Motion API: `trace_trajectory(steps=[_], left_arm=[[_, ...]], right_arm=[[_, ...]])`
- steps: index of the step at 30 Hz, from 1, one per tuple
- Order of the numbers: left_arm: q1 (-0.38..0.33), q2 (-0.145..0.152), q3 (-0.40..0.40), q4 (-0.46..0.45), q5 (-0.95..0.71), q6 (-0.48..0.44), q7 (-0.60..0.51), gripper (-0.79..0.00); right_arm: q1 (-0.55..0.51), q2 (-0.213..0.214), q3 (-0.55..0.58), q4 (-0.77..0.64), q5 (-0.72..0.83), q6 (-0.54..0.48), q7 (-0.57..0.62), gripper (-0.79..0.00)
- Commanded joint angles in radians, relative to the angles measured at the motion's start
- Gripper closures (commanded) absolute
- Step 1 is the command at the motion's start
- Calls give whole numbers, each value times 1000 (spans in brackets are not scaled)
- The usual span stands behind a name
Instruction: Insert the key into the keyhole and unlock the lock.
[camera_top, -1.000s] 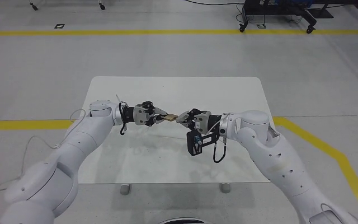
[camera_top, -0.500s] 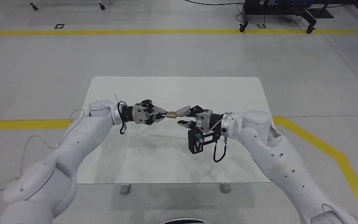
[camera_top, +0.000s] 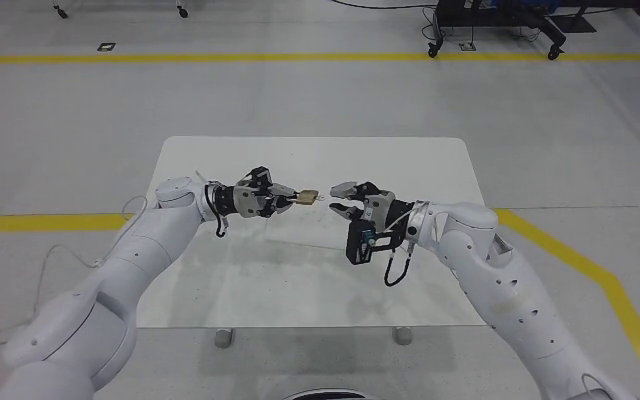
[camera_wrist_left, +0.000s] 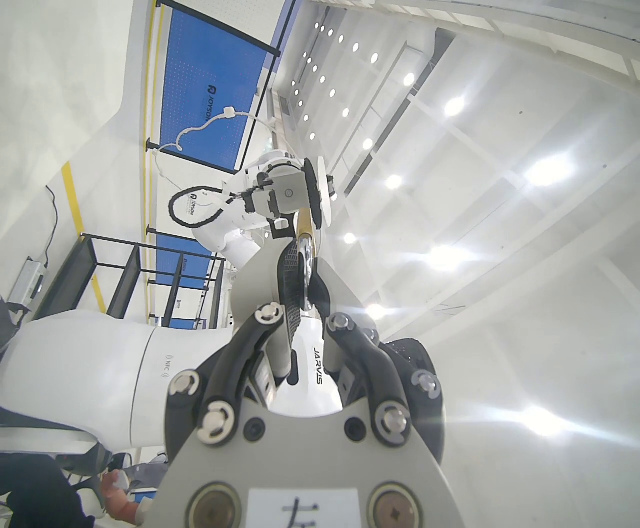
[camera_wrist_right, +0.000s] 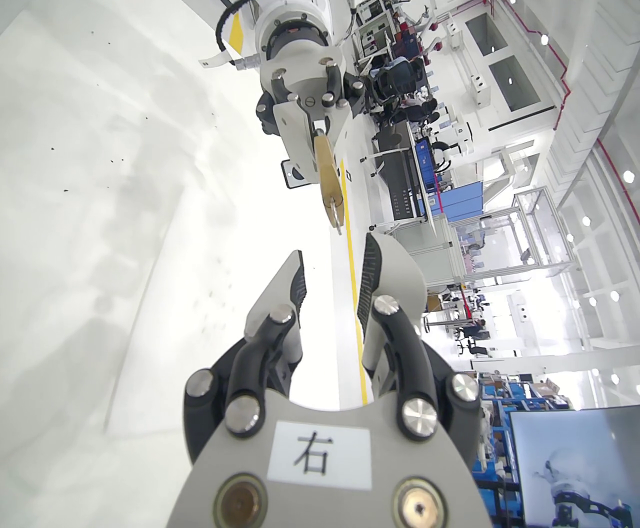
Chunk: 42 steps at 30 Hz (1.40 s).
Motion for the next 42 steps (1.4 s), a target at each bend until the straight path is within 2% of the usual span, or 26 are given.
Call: trace_trajectory(steps=[1,16,18,19,24,28,30,32,38,42], left_arm=[[2,2,-1,-4,7,-18,0,0],[5,15,10,-33,54,-121,0,0],[6,17,9,-32,55,-138,0,0],[6,18,10,-30,58,-148,0,0],[5,18,9,-21,69,-206,0,0],[4,14,10,-12,66,-205,0,0],[3,13,8,-8,60,-207,0,0],[3,12,7,-7,57,-210,0,0],[3,10,2,-2,59,-236,0,0],[3,8,3,6,69,-247,0,0]], right_arm=[[2,0,-5,-6,-2,-1,10,-252],[36,-8,-51,14,29,-11,83,-123],[38,-8,-54,17,32,-10,83,-3],[38,-8,-55,18,33,-11,82,0],[37,-7,-58,27,40,-16,100,0],[40,-8,-61,35,49,-11,117,0],[37,-8,-59,37,56,-4,113,-219],[33,-6,-55,37,57,-1,106,-277],[18,-1,-55,17,37,2,102,-271],[19,-2,-67,10,34,-1,104,-215]])
